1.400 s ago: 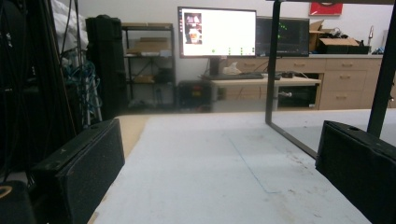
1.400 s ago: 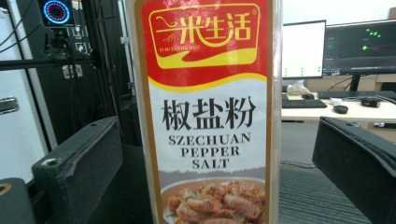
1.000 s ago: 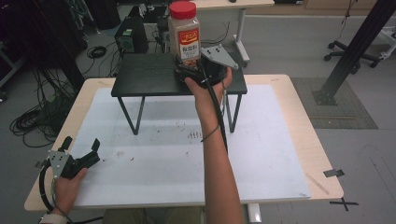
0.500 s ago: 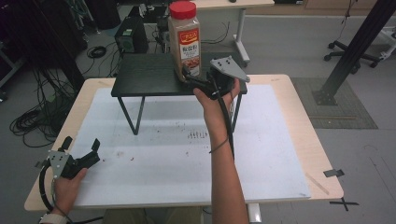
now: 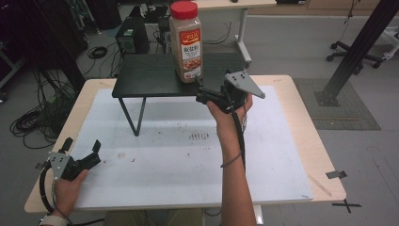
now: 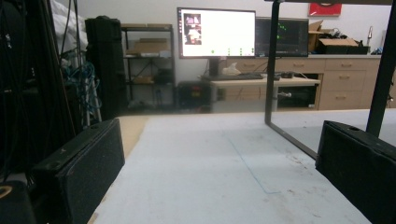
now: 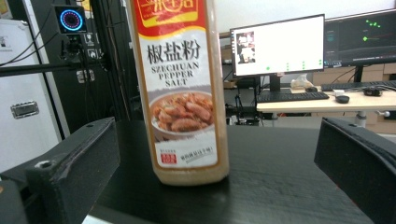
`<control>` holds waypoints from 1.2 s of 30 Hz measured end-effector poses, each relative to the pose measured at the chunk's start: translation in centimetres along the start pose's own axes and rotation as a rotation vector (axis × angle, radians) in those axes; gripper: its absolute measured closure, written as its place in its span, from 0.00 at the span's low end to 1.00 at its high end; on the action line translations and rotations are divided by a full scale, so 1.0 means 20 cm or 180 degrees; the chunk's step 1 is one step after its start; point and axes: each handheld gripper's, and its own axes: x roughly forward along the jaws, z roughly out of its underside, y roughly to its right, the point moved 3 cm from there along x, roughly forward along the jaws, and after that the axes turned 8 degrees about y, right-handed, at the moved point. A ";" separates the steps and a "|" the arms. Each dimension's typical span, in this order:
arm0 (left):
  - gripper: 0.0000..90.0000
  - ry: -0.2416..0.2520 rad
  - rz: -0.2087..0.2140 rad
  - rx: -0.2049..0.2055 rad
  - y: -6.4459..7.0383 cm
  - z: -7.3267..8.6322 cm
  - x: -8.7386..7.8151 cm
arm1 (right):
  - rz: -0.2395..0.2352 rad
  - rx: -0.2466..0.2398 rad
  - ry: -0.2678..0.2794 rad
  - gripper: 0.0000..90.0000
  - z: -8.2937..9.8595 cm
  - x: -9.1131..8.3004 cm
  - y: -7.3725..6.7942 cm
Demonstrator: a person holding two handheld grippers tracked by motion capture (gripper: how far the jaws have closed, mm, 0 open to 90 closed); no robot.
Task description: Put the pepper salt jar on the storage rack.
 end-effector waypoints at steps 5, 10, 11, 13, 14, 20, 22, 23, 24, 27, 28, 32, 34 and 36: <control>0.02 0.0003 0.0003 0.0001 0.00 0.00 0.00 | 0.0033 -0.0027 0.0025 0.00 0.03 -0.06 0.03; 0.02 0.0006 0.0007 0.0005 0.00 0.00 0.00 | 0.0087 -0.0010 0.0036 0.00 0.07 -0.12 0.06; 0.02 0.0009 0.0005 0.0001 0.00 0.00 0.00 | 0.0094 -0.0018 0.0039 0.00 0.08 -0.13 0.06; 0.02 0.0009 0.0007 0.0004 0.00 0.00 0.00 | 0.0100 -0.0036 0.0055 0.00 0.10 -0.15 0.07; 0.02 0.0011 0.0006 0.0003 0.00 0.00 0.00 | 0.0112 -0.0045 0.0067 0.00 0.11 -0.17 0.08; 0.02 0.0013 0.0008 0.0009 0.00 0.00 0.00 | 0.0197 -0.0003 0.0088 0.00 0.17 -0.25 0.11; 0.02 0.0012 0.0009 0.0010 0.00 0.00 0.00 | 0.0233 0.0012 0.0084 0.00 0.19 -0.27 0.13; 0.02 0.0013 0.0009 0.0010 0.00 0.00 0.00 | 0.0254 0.0020 0.0084 0.00 0.20 -0.28 0.13; 0.02 0.0013 0.0009 0.0010 0.00 0.00 0.00 | 0.0279 0.0029 0.0084 0.00 0.21 -0.30 0.14; 0.02 0.0013 0.0008 0.0011 0.00 0.00 0.00 | 0.0326 0.0036 0.0087 0.00 0.24 -0.33 0.16; 0.02 0.0013 0.0009 0.0010 0.00 0.00 0.00 | 0.0339 0.0041 0.0084 0.00 0.26 -0.34 0.16; 0.02 0.0012 0.0007 0.0008 0.00 0.00 0.00 | 0.0405 0.0090 0.0079 0.00 0.30 -0.37 0.18; 0.02 0.0013 0.0008 0.0010 0.00 0.00 0.00 | 0.0433 0.0090 0.0054 0.00 0.33 -0.39 0.19; 0.02 0.0013 0.0008 0.0011 0.00 0.00 0.00 | 0.0461 0.0111 0.0032 0.00 0.37 -0.42 0.20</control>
